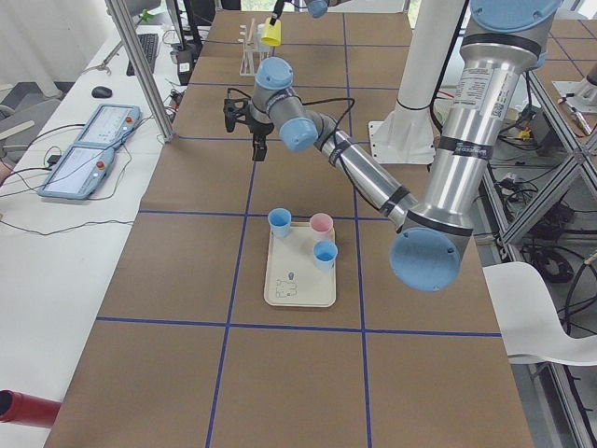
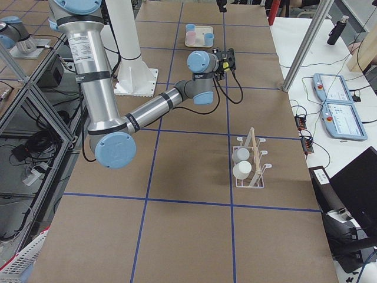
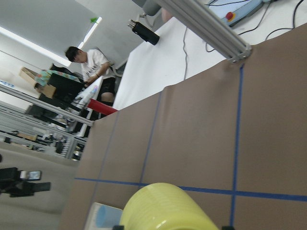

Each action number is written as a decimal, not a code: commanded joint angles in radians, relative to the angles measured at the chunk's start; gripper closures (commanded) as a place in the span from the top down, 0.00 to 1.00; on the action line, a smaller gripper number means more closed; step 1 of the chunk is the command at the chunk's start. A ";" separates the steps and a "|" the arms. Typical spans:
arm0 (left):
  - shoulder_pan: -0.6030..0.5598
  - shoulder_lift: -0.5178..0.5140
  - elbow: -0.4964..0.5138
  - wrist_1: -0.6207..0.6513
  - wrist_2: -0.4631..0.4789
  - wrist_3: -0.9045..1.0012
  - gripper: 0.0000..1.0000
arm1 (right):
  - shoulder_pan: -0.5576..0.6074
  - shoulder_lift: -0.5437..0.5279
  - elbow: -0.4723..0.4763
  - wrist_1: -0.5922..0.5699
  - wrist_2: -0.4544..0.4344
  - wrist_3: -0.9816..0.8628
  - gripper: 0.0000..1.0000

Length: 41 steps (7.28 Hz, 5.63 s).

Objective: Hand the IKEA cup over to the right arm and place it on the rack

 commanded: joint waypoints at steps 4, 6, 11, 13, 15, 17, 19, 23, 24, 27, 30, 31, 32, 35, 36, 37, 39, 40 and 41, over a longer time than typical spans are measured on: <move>0.017 0.229 -0.049 0.041 0.084 0.217 1.00 | 0.125 -0.133 0.002 -0.304 0.045 -0.509 0.41; 0.018 0.232 -0.063 0.041 0.084 0.214 1.00 | 0.130 -0.171 -0.005 -0.407 0.008 -0.648 0.40; 0.022 0.235 -0.066 0.041 0.086 0.202 1.00 | 0.141 -0.145 -0.111 -0.435 0.005 -0.781 0.40; 0.022 0.235 -0.066 0.041 0.086 0.202 1.00 | 0.144 -0.114 -0.116 -0.505 0.004 -0.818 0.40; 0.022 0.235 -0.066 0.041 0.087 0.200 1.00 | 0.147 -0.090 -0.149 -0.509 -0.010 -0.851 0.40; 0.023 0.234 -0.066 0.041 0.087 0.200 1.00 | 0.150 -0.071 -0.194 -0.507 -0.015 -0.898 0.40; 0.023 0.234 -0.066 0.041 0.087 0.200 1.00 | 0.150 -0.021 -0.243 -0.515 -0.019 -0.901 0.40; 0.022 0.228 -0.065 0.043 0.087 0.200 1.00 | 0.133 0.016 -0.321 -0.513 -0.019 -0.898 0.89; 0.022 0.232 -0.063 0.043 0.109 0.203 1.00 | 0.130 0.018 -0.323 -0.517 -0.019 -0.895 0.99; 0.023 0.296 -0.071 0.042 0.112 0.305 1.00 | 0.135 0.033 -0.315 -0.532 -0.001 -0.895 0.99; 0.038 0.482 -0.065 -0.012 0.101 0.429 1.00 | 0.161 0.073 -0.274 -0.695 0.076 -0.895 0.99; 0.072 0.516 -0.065 -0.014 0.079 0.427 1.00 | 0.168 0.119 -0.277 -0.781 0.105 -0.895 0.99; 0.136 0.516 -0.047 -0.014 0.077 0.406 1.00 | 0.170 0.169 -0.284 -0.873 0.105 -0.897 0.99; 0.264 0.511 -0.001 -0.059 0.077 0.320 1.00 | 0.174 0.185 -0.256 -0.957 0.125 -0.889 0.99; 0.265 0.511 0.038 -0.101 0.078 0.320 1.00 | 0.176 0.158 -0.172 -1.031 0.142 -0.888 0.99; 0.265 0.508 0.058 -0.130 0.075 0.319 0.99 | 0.174 0.086 -0.078 -1.070 0.140 -0.888 0.99; 0.265 0.505 0.059 -0.127 0.055 0.320 0.93 | 0.174 0.026 -0.012 -1.072 0.145 -0.889 0.99; 0.265 0.505 0.066 -0.129 0.055 0.323 0.89 | 0.173 0.026 -0.016 -1.072 0.143 -0.889 0.99; 0.267 0.502 0.081 -0.132 0.055 0.326 0.79 | 0.173 0.026 -0.014 -1.072 0.143 -0.889 0.99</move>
